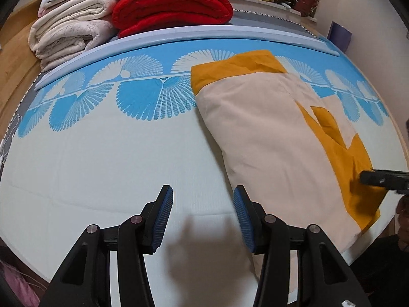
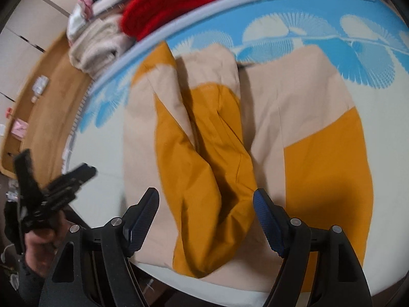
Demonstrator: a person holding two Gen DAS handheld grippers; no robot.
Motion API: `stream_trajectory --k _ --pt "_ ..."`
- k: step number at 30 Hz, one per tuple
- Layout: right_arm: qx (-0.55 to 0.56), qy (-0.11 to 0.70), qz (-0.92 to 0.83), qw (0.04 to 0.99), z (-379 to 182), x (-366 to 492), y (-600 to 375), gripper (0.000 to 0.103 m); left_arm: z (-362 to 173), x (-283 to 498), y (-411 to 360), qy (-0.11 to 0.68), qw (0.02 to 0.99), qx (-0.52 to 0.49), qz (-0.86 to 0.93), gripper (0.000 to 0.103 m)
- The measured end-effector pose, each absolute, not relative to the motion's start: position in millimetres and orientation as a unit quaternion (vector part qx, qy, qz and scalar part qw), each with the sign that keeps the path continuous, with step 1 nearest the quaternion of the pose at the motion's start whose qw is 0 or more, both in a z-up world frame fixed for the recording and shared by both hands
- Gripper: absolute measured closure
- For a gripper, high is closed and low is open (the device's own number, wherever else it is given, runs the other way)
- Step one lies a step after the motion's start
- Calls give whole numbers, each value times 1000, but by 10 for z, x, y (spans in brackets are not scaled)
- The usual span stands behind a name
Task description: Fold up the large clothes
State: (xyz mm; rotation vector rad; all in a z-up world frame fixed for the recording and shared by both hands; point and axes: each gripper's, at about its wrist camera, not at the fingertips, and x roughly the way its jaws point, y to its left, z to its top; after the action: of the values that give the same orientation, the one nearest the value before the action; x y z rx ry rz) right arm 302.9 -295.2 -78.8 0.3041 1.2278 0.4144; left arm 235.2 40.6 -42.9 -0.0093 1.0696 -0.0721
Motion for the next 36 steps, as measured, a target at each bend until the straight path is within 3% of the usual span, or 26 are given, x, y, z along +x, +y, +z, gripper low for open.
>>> stream_trajectory --k 18,24,26,27,28,30,36 --pt "92 609 106 781 -1066 3189 -2878 27 -463 2383 470 518 854 -8 -35 57" --pt "115 663 125 729 -1342 3176 -2812 24 -494 2385 459 522 852 0 -38 57" --pt "103 652 136 738 -1285 3168 -2753 34 -498 2387 447 523 852 2 -39 57" --pt "89 644 145 746 -1233 3154 -2697 48 -500 2385 445 523 852 2 -38 57" --pt "81 637 151 752 -1190 3139 -2643 69 -498 2384 441 523 852 1 -38 57" --pt "69 616 171 766 -1061 3091 -2557 88 -493 2394 441 523 852 -6 -38 57" --pt "83 487 272 826 -223 2808 -2667 93 -469 2443 382 519 852 -35 -50 57"
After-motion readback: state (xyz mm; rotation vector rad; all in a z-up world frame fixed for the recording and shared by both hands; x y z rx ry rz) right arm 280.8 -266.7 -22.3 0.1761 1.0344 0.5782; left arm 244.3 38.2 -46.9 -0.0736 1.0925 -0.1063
